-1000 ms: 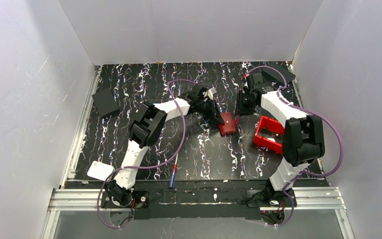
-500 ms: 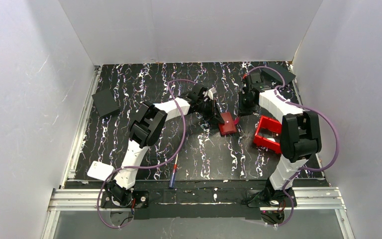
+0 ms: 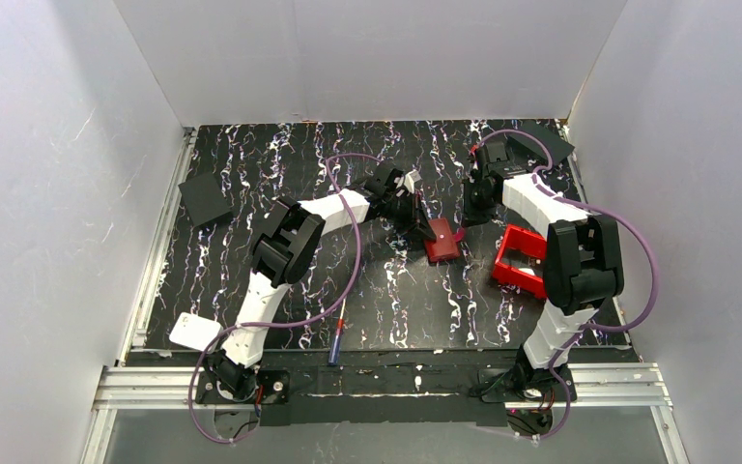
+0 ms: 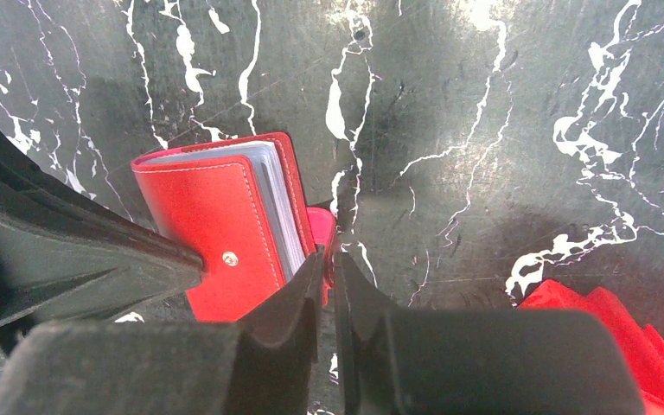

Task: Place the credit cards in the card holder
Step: Close the card holder at the center of the board.

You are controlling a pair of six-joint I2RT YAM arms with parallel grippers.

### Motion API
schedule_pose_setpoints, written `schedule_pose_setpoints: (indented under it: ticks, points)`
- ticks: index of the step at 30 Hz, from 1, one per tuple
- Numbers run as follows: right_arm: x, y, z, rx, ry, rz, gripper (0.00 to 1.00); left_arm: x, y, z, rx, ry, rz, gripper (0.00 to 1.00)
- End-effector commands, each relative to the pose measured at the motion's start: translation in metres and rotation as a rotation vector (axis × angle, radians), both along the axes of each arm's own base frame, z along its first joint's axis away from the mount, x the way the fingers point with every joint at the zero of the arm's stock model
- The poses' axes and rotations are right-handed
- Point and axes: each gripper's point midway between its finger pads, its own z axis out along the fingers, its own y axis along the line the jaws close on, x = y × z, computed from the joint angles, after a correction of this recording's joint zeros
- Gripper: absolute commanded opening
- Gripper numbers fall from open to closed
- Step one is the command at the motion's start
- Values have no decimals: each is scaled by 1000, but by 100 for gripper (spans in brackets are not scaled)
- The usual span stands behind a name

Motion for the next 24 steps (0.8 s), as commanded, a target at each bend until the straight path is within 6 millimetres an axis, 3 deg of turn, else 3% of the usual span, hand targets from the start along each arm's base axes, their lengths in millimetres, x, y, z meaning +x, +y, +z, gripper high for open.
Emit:
schedule_pose_setpoints:
  ticks: [1,10,20,24]
  points:
    - [6,1,2,13,-14,3,18,-3,7,-22,75,8,6,0]
    - [4,3,-1,24,-3,8,11,-2,7,-22,77,6,6,0]
    - [2,2,-4,20,4,5,17,-2,6,-21,76,3,0,0]
    - [2,2,-4,24,4,8,7,-2,7,-20,76,2,0,0]
